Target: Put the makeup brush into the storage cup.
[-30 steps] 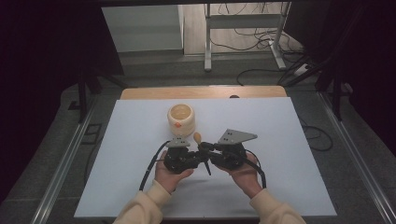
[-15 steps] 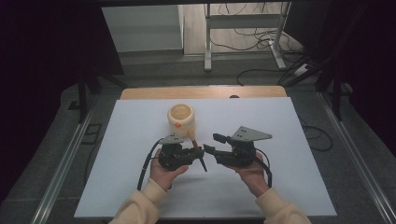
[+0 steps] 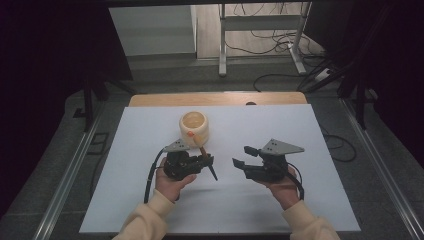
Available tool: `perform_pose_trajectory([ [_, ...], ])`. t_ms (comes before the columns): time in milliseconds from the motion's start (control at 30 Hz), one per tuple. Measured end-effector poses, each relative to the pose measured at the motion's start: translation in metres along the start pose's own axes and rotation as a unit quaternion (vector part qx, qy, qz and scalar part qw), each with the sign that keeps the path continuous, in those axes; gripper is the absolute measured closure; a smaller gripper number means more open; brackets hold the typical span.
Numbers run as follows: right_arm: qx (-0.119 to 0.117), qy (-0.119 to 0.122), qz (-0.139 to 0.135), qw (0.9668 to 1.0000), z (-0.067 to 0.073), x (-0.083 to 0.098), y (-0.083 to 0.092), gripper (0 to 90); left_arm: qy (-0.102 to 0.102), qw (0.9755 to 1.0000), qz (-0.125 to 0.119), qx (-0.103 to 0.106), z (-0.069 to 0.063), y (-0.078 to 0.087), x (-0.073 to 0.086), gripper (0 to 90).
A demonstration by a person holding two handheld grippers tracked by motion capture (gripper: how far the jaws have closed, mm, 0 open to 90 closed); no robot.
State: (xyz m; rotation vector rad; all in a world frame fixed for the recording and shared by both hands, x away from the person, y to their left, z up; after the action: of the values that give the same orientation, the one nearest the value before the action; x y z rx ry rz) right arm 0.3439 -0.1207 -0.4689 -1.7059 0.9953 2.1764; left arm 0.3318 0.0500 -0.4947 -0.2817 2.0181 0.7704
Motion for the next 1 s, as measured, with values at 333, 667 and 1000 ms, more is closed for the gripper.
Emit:
perform_pose_trajectory([
  [333, 0.011, 0.018, 0.029, 0.9994, -0.004, 0.01, -0.001, 35.2, -0.001, 0.9999, -0.013, -0.001, 0.003, 0.008, -0.005, 78.1],
  [667, 0.035, 0.007, 0.046, 0.9983, -0.026, 0.026, 0.016, 33.7, -0.01, 0.9997, -0.023, 0.0, 0.005, 0.02, -0.01, 78.1],
  [1000, 0.051, 0.016, 0.066, 0.9964, -0.039, 0.046, 0.042, 31.9, -0.006, 0.9994, -0.034, 0.0, 0.008, 0.027, -0.014, 78.1],
])
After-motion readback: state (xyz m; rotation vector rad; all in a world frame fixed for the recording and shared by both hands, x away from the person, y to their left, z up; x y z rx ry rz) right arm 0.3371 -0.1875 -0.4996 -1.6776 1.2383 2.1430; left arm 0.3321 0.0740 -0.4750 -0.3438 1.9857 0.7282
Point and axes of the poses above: each handheld gripper's, and its own axes: y roughly backward along the jaws, x roughly out of its underside, z roughly to its left, the point moved 8 cm from there along -y, roughly forward along the jaws, and after that the axes turned 3 degrees about -z, right-handed, at the moved point
